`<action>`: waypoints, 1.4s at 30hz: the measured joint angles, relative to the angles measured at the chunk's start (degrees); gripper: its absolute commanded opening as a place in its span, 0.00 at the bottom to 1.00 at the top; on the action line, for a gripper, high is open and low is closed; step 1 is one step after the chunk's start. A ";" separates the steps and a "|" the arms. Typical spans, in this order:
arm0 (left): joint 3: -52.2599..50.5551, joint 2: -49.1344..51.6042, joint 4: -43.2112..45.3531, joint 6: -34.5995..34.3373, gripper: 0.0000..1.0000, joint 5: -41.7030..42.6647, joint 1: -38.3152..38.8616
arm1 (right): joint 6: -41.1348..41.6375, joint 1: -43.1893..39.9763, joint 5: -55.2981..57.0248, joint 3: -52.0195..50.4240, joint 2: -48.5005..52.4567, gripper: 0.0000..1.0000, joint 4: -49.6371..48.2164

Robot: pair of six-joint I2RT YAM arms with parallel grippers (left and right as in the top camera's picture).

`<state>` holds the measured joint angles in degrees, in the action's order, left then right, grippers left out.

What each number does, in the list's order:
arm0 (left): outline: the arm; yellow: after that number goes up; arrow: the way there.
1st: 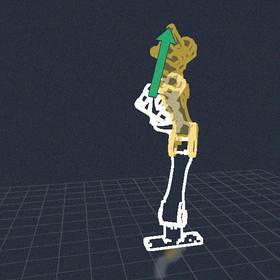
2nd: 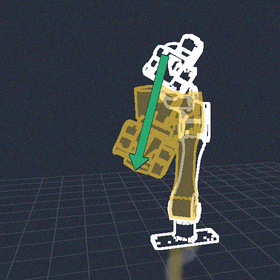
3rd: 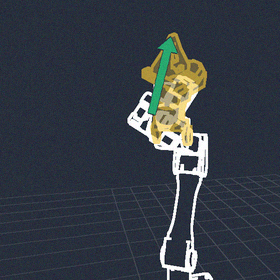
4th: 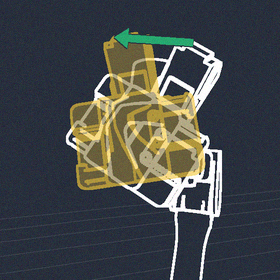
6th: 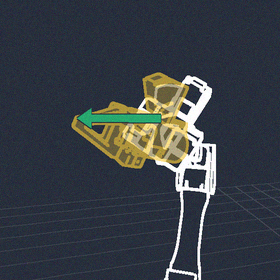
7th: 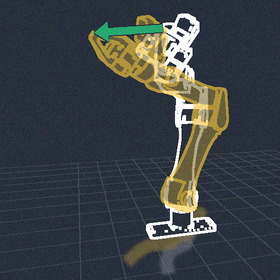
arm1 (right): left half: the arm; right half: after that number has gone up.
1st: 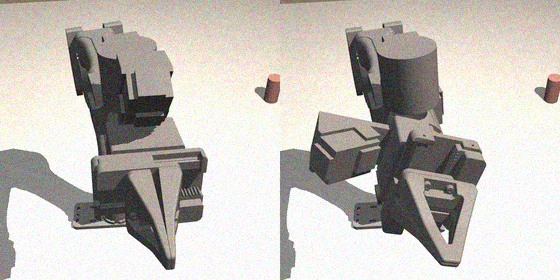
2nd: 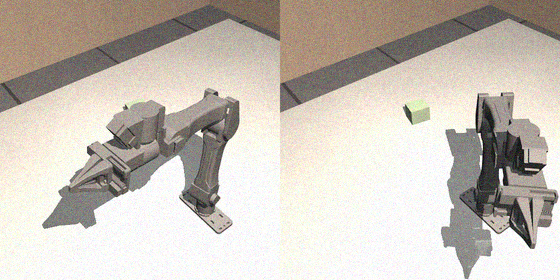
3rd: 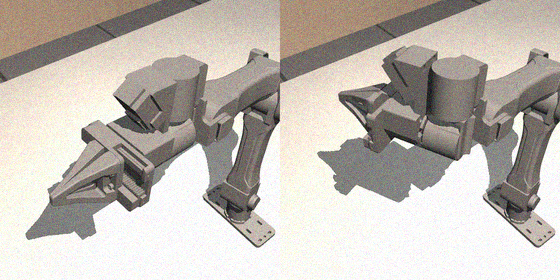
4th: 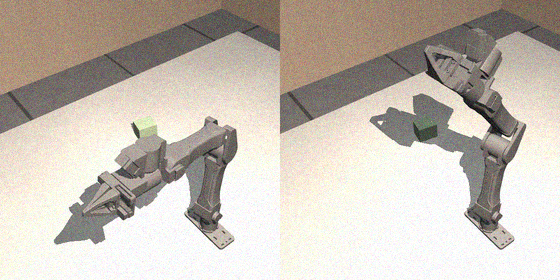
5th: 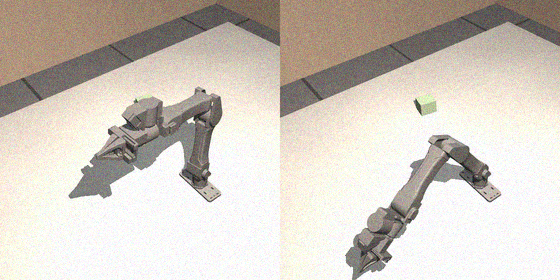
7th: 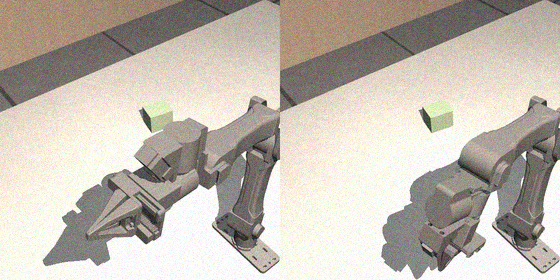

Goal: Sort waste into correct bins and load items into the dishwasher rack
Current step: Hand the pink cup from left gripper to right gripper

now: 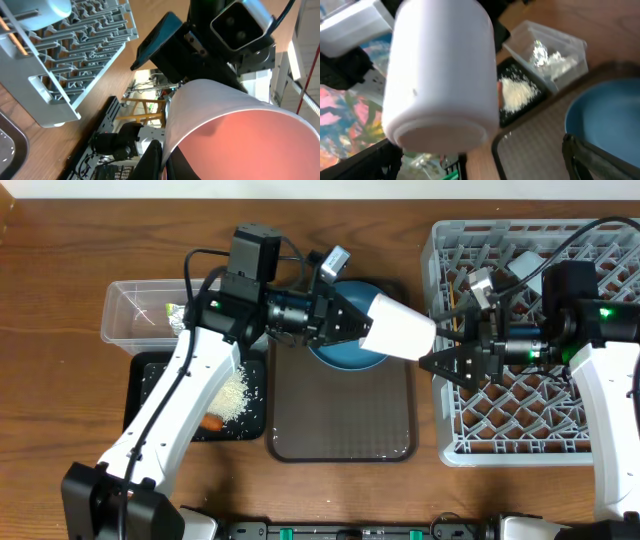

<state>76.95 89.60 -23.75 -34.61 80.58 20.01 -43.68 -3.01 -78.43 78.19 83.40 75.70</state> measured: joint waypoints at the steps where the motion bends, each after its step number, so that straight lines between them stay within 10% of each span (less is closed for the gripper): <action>1: 0.00 0.00 0.00 0.15 0.06 0.04 0.24 | -0.13 0.04 -0.66 0.00 0.00 0.97 -0.17; 14: 0.00 0.00 0.00 0.59 0.06 -0.48 1.27 | -0.72 5.03 -5.01 0.00 0.00 0.65 -2.89; 33: 0.02 -0.04 -6.34 6.10 0.10 -7.63 1.60 | -0.46 5.51 -1.16 -0.33 0.50 0.43 -6.29; 42: 0.02 -0.04 -8.00 7.10 0.40 -12.48 1.57 | -0.46 5.51 -0.63 -0.35 0.52 0.38 -9.81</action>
<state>76.97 89.56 -31.75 -27.51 68.10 21.58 -44.14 2.50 -79.07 77.84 83.92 65.89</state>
